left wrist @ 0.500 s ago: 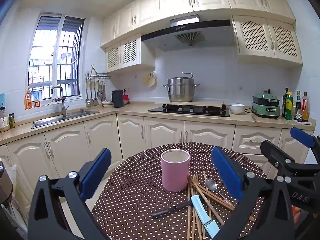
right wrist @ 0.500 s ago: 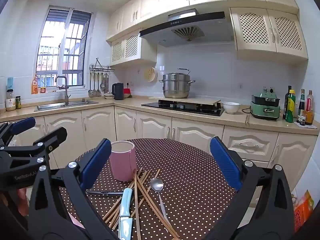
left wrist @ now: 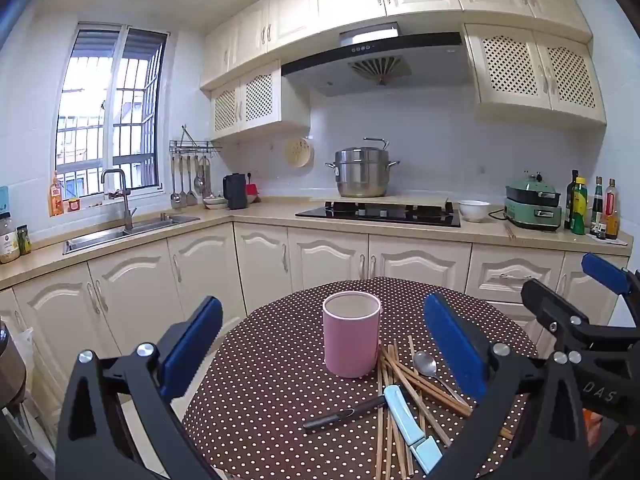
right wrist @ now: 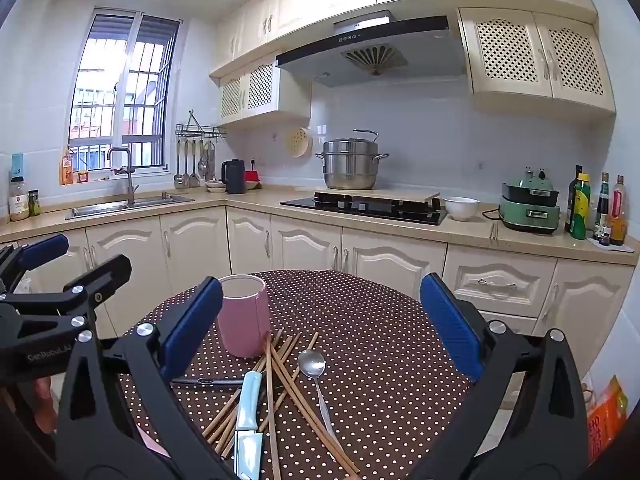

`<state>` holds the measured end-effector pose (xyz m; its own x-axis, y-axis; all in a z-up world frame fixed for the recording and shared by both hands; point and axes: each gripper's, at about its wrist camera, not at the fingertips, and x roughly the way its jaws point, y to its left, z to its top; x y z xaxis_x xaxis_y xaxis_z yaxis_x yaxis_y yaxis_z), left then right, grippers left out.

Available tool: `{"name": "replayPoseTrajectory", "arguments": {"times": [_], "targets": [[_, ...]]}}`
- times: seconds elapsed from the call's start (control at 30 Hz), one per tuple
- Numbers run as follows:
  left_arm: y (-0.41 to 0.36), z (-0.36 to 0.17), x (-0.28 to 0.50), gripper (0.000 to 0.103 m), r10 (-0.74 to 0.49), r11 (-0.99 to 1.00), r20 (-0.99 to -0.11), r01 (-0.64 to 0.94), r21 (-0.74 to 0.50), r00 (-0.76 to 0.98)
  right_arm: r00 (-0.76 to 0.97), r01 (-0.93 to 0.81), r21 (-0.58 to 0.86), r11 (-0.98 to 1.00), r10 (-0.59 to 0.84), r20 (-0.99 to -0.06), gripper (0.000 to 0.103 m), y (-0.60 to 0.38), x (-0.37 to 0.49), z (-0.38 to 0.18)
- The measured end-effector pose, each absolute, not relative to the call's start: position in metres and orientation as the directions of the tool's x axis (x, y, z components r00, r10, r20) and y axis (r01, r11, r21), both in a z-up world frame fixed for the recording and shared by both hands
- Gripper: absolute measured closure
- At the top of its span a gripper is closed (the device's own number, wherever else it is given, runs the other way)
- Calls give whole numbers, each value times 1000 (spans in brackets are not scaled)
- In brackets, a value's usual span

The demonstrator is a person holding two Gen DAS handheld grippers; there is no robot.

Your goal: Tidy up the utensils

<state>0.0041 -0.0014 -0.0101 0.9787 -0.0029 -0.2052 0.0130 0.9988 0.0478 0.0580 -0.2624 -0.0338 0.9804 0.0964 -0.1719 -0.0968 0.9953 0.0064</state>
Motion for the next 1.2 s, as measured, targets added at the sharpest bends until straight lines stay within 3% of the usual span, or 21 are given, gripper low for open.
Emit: {"name": "replayPoseTrajectory", "arguments": {"times": [0.57,1.2], "targets": [[5,-36,8,4,-3,999,-219,13,43,976,977,-95,12,995,96,-192,6,-262,62,-36],[5,-27,8,4,0,999,-224,11,45,975,976,-96,11,995,96,-195,6,-261,63,-36]]}}
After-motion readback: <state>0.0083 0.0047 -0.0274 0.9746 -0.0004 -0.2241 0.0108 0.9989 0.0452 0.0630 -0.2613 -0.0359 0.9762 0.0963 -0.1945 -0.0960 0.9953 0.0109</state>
